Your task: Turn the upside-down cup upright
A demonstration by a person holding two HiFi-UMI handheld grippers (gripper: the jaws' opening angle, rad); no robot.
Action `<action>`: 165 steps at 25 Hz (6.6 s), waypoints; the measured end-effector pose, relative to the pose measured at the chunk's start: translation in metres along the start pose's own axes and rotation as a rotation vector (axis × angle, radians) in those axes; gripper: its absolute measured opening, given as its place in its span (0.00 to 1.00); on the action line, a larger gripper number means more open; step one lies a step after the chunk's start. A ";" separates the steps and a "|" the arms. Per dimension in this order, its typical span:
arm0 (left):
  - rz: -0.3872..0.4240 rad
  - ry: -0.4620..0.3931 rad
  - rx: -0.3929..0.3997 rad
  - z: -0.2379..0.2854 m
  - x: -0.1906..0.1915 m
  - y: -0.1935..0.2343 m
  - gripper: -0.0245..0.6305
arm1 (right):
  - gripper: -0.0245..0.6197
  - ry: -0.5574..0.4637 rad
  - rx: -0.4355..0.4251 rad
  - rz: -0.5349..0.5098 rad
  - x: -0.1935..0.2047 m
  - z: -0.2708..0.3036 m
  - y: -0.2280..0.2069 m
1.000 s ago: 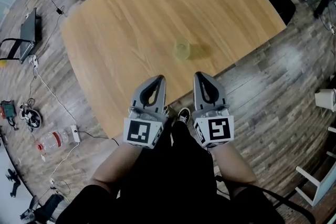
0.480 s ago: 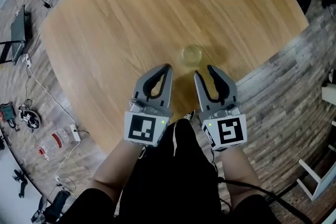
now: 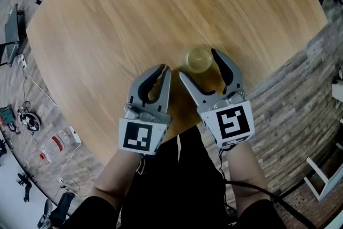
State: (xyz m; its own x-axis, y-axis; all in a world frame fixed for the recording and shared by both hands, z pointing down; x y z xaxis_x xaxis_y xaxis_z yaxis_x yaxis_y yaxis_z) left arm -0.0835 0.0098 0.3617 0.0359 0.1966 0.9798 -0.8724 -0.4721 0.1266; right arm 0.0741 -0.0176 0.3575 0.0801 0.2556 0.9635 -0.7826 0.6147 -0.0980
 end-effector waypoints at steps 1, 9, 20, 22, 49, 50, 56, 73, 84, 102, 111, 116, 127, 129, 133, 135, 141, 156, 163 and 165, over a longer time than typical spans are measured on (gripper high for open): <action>-0.001 0.005 -0.001 0.000 0.002 0.001 0.07 | 0.50 0.006 0.001 -0.010 0.001 0.004 -0.001; -0.007 0.026 -0.003 -0.005 0.006 0.005 0.14 | 0.51 0.035 0.022 -0.056 0.000 0.024 -0.004; -0.169 -0.025 0.291 -0.008 0.005 0.008 0.30 | 0.51 -0.132 -0.006 0.059 -0.035 -0.003 -0.008; -0.199 -0.031 0.362 -0.007 0.003 0.002 0.34 | 0.51 -0.167 -0.038 0.098 -0.047 -0.010 -0.006; -0.274 -0.142 0.619 -0.014 -0.014 -0.033 0.07 | 0.51 -0.345 -0.238 0.406 -0.053 -0.043 -0.019; -0.244 -0.131 0.609 -0.014 -0.014 -0.034 0.07 | 0.51 -0.348 -0.233 0.415 -0.052 -0.043 -0.021; -0.132 -0.082 0.583 -0.014 -0.017 -0.037 0.07 | 0.51 -0.359 -0.192 0.451 -0.046 -0.044 -0.026; 0.040 -0.054 0.592 -0.017 -0.018 -0.035 0.06 | 0.51 -0.357 -0.140 0.387 -0.039 -0.051 -0.041; 0.140 0.120 0.568 -0.012 -0.030 -0.023 0.06 | 0.51 -0.025 -0.184 -0.317 -0.024 -0.058 -0.010; 0.230 0.345 0.736 -0.015 -0.048 -0.039 0.06 | 0.51 0.280 -0.361 -0.977 -0.014 -0.018 0.039; 0.209 0.207 0.622 -0.015 -0.059 -0.034 0.07 | 0.51 0.150 -0.237 -0.646 -0.014 -0.021 0.026; 0.169 0.072 0.583 -0.015 -0.074 -0.030 0.07 | 0.51 0.101 -0.201 -0.517 -0.011 -0.020 0.021; 0.016 -0.064 0.115 -0.008 -0.059 0.016 0.05 | 0.51 -0.146 -0.090 -0.025 -0.010 -0.025 0.004; 0.043 -0.057 0.089 0.004 -0.049 0.020 0.05 | 0.51 -0.158 -0.103 -0.004 -0.007 -0.023 0.010; 0.053 0.008 0.116 0.022 -0.032 0.018 0.05 | 0.51 -0.114 -0.147 -0.020 -0.001 -0.017 0.022; 0.053 0.017 0.122 0.023 -0.028 0.018 0.05 | 0.51 -0.076 -0.141 -0.024 0.003 -0.014 0.024; 0.073 0.079 0.149 0.027 -0.016 0.020 0.05 | 0.51 0.045 -0.124 -0.045 0.010 -0.003 0.017; 0.089 0.165 0.180 0.029 0.001 0.016 0.05 | 0.51 0.118 -0.156 -0.059 0.025 0.005 0.022; 0.074 0.183 0.160 0.027 0.008 0.020 0.05 | 0.51 0.105 -0.150 -0.016 0.025 0.006 0.021; 0.074 0.182 0.144 0.025 0.008 0.023 0.05 | 0.51 0.087 -0.153 -0.009 0.022 0.004 0.021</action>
State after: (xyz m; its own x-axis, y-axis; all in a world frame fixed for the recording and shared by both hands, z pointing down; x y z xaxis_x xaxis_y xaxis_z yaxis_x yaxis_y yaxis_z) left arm -0.0909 -0.0208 0.3765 -0.1252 0.3021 0.9450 -0.7905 -0.6059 0.0889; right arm 0.0571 -0.0025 0.3781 0.1450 0.3091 0.9399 -0.6788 0.7222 -0.1328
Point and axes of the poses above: the fingertips, and each gripper's own axes: z forward along the fingers, y to its left, x out of its underside, the point moved 9 cm from there along -z, backward along the fingers, and after that the axes turned 13 degrees about -y, right-handed, at the moved point
